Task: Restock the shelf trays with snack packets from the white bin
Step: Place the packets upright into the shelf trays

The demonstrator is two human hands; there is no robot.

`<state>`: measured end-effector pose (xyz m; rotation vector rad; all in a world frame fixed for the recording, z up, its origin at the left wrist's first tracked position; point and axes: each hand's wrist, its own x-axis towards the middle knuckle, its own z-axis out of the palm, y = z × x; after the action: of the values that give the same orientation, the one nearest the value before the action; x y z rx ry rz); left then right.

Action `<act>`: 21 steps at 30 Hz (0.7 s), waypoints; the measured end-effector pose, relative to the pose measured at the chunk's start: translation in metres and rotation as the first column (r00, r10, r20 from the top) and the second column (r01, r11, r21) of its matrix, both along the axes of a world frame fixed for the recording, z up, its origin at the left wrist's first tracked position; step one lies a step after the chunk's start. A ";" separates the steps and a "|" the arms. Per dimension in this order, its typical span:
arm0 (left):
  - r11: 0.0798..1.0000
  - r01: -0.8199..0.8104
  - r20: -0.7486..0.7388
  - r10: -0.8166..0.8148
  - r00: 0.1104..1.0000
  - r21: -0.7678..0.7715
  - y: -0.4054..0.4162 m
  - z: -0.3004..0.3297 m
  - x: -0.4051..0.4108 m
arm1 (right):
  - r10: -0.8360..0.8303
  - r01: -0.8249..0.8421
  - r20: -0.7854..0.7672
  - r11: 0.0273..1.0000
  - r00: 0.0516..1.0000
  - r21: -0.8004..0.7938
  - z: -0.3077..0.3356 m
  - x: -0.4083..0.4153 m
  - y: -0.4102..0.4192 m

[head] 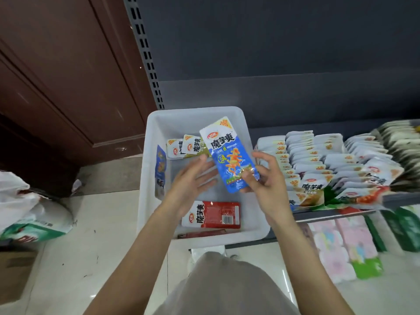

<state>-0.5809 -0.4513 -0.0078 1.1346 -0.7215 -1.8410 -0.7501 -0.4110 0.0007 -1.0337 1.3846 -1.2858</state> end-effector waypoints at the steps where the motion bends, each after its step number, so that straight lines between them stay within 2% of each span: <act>1: 0.999 0.000 -0.015 0.000 1.000 -0.035 0.000 0.003 -0.010 | 0.019 -0.020 0.013 1.000 1.000 0.017 0.000 -0.002 0.005; 3: 0.991 -0.051 0.012 0.053 0.999 -0.124 0.002 0.009 -0.027 | 0.056 -0.055 -0.035 0.998 0.998 0.043 0.000 -0.006 0.014; 4: 0.982 -0.062 0.066 0.075 0.995 -0.179 0.003 0.012 -0.034 | 0.057 -0.052 -0.127 0.998 0.990 0.040 0.002 -0.010 0.018; 5: 0.969 -0.044 0.125 0.076 0.989 -0.242 0.004 0.014 -0.040 | 0.032 -0.028 -0.282 0.999 0.959 0.019 0.005 -0.015 0.022; 6: 0.957 -0.003 0.172 0.056 0.984 -0.291 0.005 0.019 -0.046 | -0.015 0.008 -0.462 1.000 0.887 -0.016 0.010 -0.021 0.027; 8: 0.913 0.104 0.231 -0.012 0.973 -0.394 0.008 0.029 -0.059 | -0.115 0.076 -0.730 0.993 0.674 -0.086 0.023 -0.036 0.039; 10: 0.807 0.244 0.361 -0.042 0.932 -0.537 0.012 0.041 -0.073 | -0.140 0.117 -0.869 0.988 0.474 -0.096 0.037 -0.051 0.051; 11: 0.747 0.314 0.433 -0.038 0.900 -0.586 0.013 0.044 -0.080 | -0.144 0.125 -0.893 0.987 0.427 -0.100 0.040 -0.059 0.057; 12: 0.700 0.374 0.482 -0.049 0.875 -0.609 0.016 0.046 -0.089 | -0.151 0.133 -0.887 0.986 0.436 -0.102 0.043 -0.067 0.062; 14: 0.621 0.451 0.550 -0.039 0.834 -0.641 0.021 0.048 -0.106 | -0.178 0.168 -0.772 0.981 0.610 -0.094 0.043 -0.082 0.070; 17: 0.593 0.503 0.529 -0.148 0.835 -0.629 0.030 0.046 -0.131 | -0.237 0.237 -0.399 0.970 0.886 -0.049 0.036 -0.096 0.078; 19: 0.620 0.505 0.532 -0.163 0.831 -0.600 0.034 0.039 -0.141 | -0.239 0.237 -0.218 0.971 0.946 -0.034 0.023 -0.103 0.083; 21: 0.610 0.528 0.563 -0.158 0.811 -0.590 0.034 0.025 -0.143 | -0.206 0.207 -0.199 0.978 0.958 -0.015 0.010 -0.108 0.084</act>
<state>-0.7240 -0.4175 0.0175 0.8959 -1.9014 -1.3063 -0.8577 -0.3268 0.0102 -1.0591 1.6849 -1.3554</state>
